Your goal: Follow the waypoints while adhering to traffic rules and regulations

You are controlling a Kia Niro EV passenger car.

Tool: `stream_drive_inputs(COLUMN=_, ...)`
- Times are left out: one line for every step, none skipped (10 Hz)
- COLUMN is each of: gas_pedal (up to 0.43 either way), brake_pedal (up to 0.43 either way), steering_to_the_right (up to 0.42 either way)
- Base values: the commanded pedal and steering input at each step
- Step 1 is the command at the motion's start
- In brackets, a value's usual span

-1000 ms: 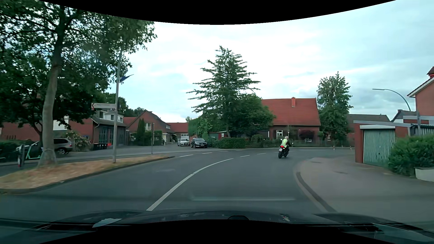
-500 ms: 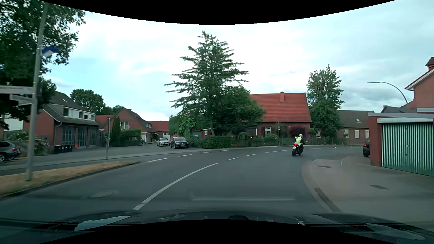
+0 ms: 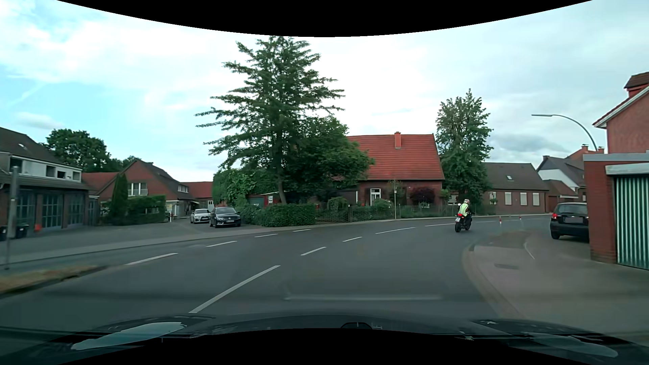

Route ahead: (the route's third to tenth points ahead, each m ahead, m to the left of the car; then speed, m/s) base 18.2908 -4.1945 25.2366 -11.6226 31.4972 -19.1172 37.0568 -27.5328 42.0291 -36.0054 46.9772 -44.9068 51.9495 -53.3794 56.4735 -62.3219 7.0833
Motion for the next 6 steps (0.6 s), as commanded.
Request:
stream_drive_inputs(gas_pedal=0.138, brake_pedal=0.000, steering_to_the_right=0.134)
stream_drive_inputs(gas_pedal=0.138, brake_pedal=0.000, steering_to_the_right=0.144)
stream_drive_inputs(gas_pedal=0.138, brake_pedal=0.000, steering_to_the_right=0.154)
stream_drive_inputs(gas_pedal=0.138, brake_pedal=0.000, steering_to_the_right=0.159)
stream_drive_inputs(gas_pedal=0.138, brake_pedal=0.000, steering_to_the_right=0.164)
stream_drive_inputs(gas_pedal=0.138, brake_pedal=0.000, steering_to_the_right=0.165)
